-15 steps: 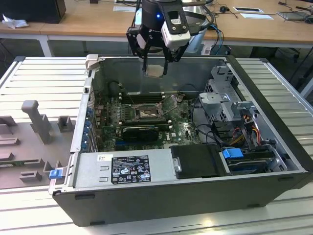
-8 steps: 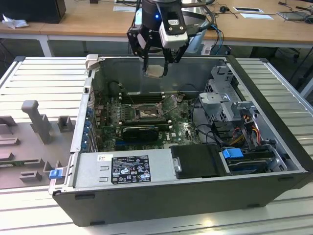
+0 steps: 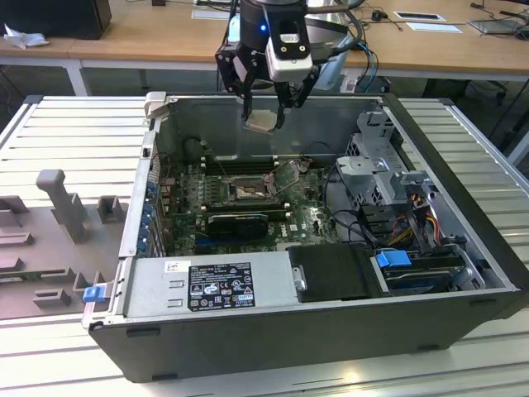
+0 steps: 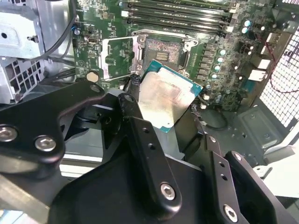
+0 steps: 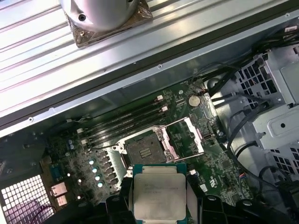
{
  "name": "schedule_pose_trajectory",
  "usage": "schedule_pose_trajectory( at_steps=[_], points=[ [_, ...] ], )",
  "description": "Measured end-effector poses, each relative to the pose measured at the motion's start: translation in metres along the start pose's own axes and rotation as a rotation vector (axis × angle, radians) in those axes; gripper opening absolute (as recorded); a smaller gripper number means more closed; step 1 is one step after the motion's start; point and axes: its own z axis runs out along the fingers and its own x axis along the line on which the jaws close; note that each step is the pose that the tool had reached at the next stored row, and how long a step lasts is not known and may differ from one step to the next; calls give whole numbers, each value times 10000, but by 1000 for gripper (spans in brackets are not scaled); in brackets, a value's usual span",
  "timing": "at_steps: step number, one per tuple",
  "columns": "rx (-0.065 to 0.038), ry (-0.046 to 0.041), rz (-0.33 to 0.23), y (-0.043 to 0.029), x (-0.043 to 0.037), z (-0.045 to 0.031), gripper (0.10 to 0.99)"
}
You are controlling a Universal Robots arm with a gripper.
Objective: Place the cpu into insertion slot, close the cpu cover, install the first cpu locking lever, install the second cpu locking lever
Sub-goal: 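Place the cpu into insertion slot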
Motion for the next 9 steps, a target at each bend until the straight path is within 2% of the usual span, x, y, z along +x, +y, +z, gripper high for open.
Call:
schedule_pose_trajectory(
  at_steps=[9],
  points=[
    [-19, -86, 964, -1, 0, 8, 541]
  ],
)
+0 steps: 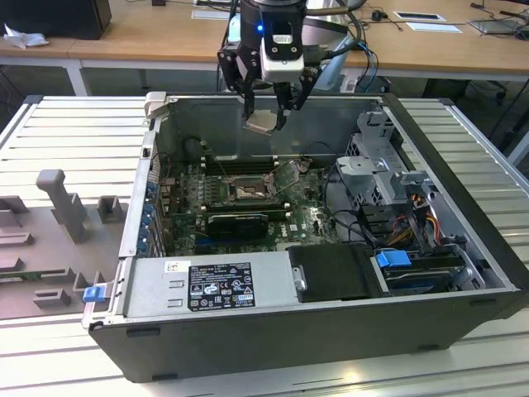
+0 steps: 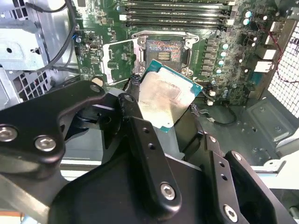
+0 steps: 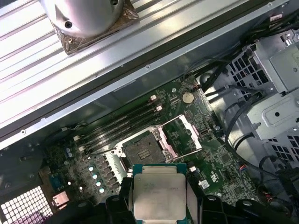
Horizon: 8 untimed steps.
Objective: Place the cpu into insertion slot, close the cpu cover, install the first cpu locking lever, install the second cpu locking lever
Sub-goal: 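Place the cpu into insertion slot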
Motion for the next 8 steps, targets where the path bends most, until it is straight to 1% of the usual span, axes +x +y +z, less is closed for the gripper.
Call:
schedule_pose_trajectory(
  at_steps=[1, 8],
  points=[
    [-3, -14, 156, 0, 0, 1, 541],
    [-13, -60, 673, -1, 0, 6, 541]
  ],
)
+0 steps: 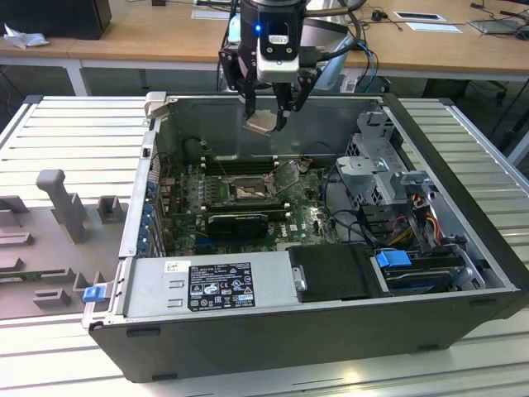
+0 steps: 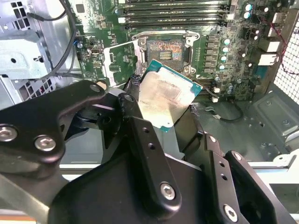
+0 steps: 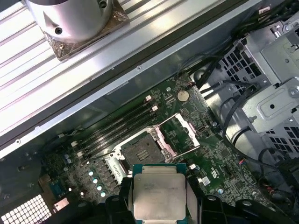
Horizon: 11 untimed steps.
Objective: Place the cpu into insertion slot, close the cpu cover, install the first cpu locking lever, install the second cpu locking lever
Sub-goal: 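Place the cpu into insertion slot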
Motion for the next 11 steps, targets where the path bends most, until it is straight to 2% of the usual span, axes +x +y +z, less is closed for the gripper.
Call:
schedule_pose_trajectory(
  at_steps=[7, 11],
  points=[
    [-11, -48, 534, 0, 0, 6, 541],
    [-30, -145, 1615, -1, 0, 19, 541]
  ],
)
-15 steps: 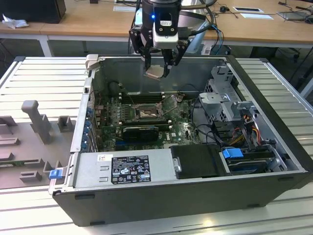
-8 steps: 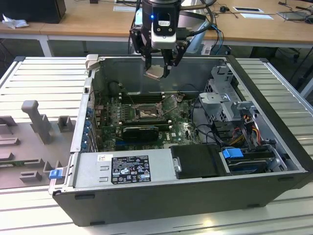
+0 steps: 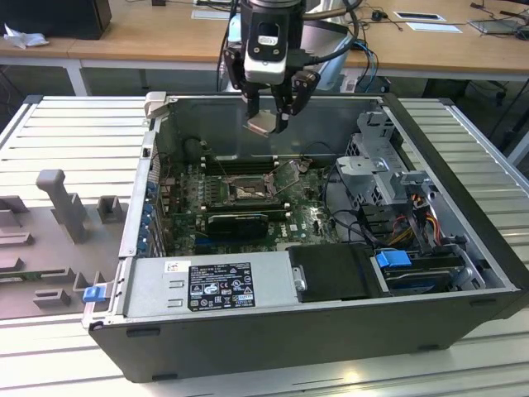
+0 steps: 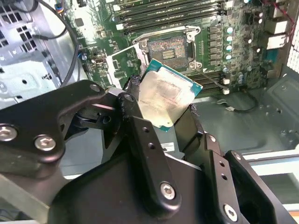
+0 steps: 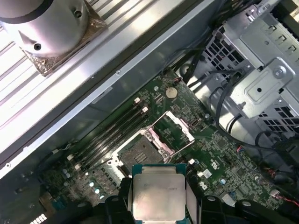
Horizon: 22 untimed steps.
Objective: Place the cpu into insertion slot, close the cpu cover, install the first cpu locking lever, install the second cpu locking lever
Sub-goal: 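Place the cpu into insertion slot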
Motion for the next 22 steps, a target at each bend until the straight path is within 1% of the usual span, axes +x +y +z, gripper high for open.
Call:
schedule_pose_trajectory(
  at_steps=[1, 2, 9, 12, 22],
  points=[
    [-2, -16, 179, -1, 0, 3, 541],
    [-2, -21, 233, -3, 3, 3, 541],
    [-7, -38, 422, -23, 25, 3, 541],
    [-14, -68, 771, -24, 25, 10, 541],
    [-26, -123, 1384, -25, 25, 20, 541]
  ],
)
